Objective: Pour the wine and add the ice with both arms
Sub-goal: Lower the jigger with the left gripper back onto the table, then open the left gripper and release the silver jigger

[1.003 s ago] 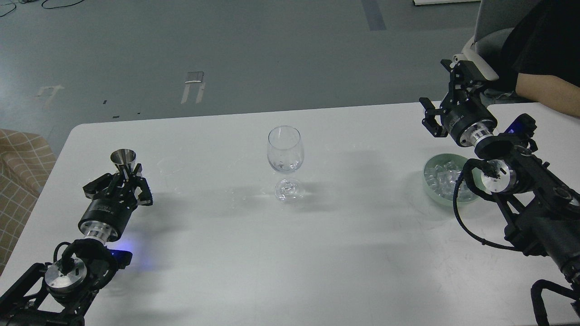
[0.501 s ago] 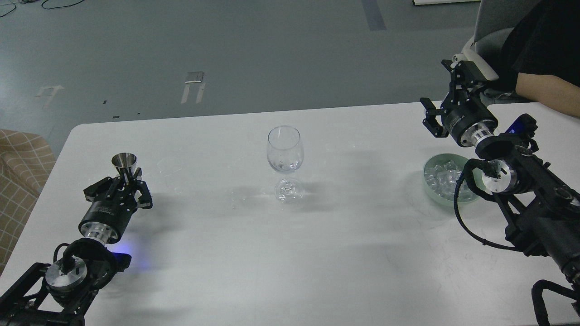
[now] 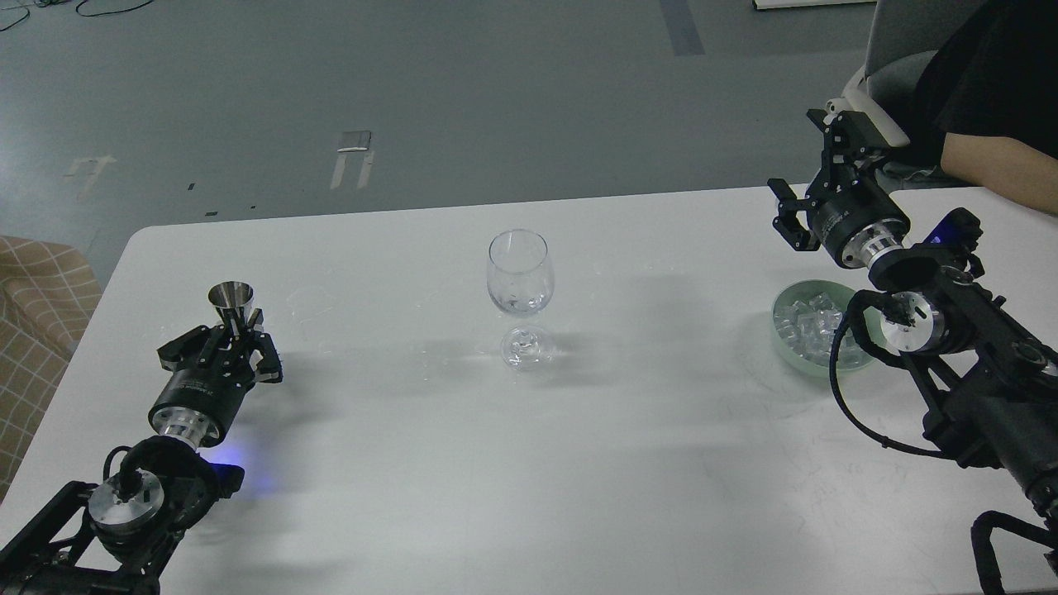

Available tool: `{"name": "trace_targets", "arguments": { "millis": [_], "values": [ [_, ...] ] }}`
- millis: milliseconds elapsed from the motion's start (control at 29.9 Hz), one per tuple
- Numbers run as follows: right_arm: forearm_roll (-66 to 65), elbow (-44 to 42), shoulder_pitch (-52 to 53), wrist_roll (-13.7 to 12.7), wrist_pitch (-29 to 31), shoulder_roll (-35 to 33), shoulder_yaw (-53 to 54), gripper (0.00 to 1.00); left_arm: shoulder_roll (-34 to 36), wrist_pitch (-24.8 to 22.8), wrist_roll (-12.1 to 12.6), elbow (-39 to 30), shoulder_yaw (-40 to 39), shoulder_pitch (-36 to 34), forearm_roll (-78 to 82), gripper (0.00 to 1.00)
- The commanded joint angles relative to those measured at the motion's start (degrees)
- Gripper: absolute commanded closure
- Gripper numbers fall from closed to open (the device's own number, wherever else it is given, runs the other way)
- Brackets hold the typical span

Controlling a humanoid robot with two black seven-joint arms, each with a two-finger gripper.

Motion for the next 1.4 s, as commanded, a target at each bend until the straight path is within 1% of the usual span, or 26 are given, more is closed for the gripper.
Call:
{"name": "trace_targets", "arguments": {
  "millis": [0,201,267,334,401,435,501,769,1003,1070,1137,1170,1237,1270,1337,1371],
  "values": [
    [0.0,0.0,0.0,0.0,0.0,0.0,0.0,0.00,-0.1,-0.1,-0.1,0.3,0.1,0.0,0.1,0.88],
    [0.0,0.0,-0.3,0.0,0.0,0.0,0.1,0.00,-0.1,-0.2,-0.2,0.2,0.1,0.0,0.8,0.83],
    [0.0,0.0,-0.3,0.0,0.0,0.0,0.1,0.00,-0.2,-0.3,-0.2,0.3,0.1,0.0,0.9,0.76],
    [0.0,0.0,-0.3,0.0,0.0,0.0,0.1,0.00,-0.2,-0.3,-0.4,0.3,0.1,0.0,0.9,0.74],
    [0.0,0.0,-0.3,0.0,0.0,0.0,0.1,0.00,-0.2,-0.3,-0.4,0.3,0.1,0.0,0.9,0.67],
    [0.0,0.0,-0.3,0.0,0.0,0.0,0.1,0.00,-0.2,-0.2,-0.5,0.3,0.1,0.0,0.9,0.59],
    [0.0,0.0,-0.3,0.0,0.0,0.0,0.1,0.00,-0.2,-0.3,-0.3,0.3,0.1,0.0,0.9,0.53],
    [0.0,0.0,-0.3,0.0,0.0,0.0,0.1,0.00,-0.2,-0.1,-0.2,0.4,0.1,0.0,1.5,0.52],
    [0.0,0.0,-0.3,0.0,0.0,0.0,0.1,0.00,-0.4,-0.1,-0.2,0.5,0.1,0.0,1.6,0.47],
    [0.0,0.0,-0.3,0.0,0.0,0.0,0.2,0.00,-0.5,-0.1,-0.2,0.4,0.1,0.0,1.6,0.43],
    [0.0,0.0,-0.3,0.0,0.0,0.0,0.2,0.00,-0.4,-0.2,-0.1,0.5,0.1,0.0,1.6,0.36],
    [0.0,0.0,-0.3,0.0,0.0,0.1,0.2,0.00,-0.4,-0.3,-0.1,0.5,0.1,0.0,1.6,0.29],
    [0.0,0.0,-0.3,0.0,0.0,0.1,0.2,0.00,-0.3,-0.3,0.0,0.5,0.1,0.0,1.6,0.21],
    [0.0,0.0,-0.3,0.0,0.0,0.0,0.1,0.00,-0.2,-0.3,0.0,0.4,0.1,0.0,1.6,0.14],
    [0.0,0.0,-0.3,0.0,0.0,0.0,0.2,0.00,-0.1,-0.3,0.0,0.4,0.1,0.0,1.6,0.09],
    [0.0,0.0,-0.3,0.1,0.0,0.1,0.2,0.00,0.0,-0.3,0.1,0.4,0.1,0.0,1.6,0.05]
  ]
}}
